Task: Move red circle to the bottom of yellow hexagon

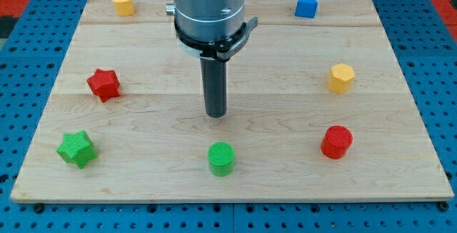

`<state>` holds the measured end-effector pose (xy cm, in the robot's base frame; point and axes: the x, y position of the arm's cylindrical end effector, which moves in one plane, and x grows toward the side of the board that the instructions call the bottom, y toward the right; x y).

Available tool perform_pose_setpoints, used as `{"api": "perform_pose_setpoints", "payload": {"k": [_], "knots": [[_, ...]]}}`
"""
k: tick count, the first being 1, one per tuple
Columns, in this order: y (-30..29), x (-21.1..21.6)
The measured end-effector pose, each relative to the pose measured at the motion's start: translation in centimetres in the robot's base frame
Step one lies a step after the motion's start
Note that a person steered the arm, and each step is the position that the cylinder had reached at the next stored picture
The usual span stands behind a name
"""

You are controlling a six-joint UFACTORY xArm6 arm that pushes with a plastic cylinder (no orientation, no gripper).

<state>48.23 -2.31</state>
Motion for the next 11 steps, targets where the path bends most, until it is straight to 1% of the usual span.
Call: {"api": "perform_pose_setpoints", "payload": {"k": [1, 2, 4, 5, 6, 7, 8, 9, 10, 11], "knots": [[0.1, 0.2], [2.4, 2.7], [9.4, 5.7], [12.5, 10.8], [14.9, 12.7], [15.4, 11.1], [17.6, 7.6], [14.4, 6.0], [16.0, 4.8], [16.3, 5.4]]}}
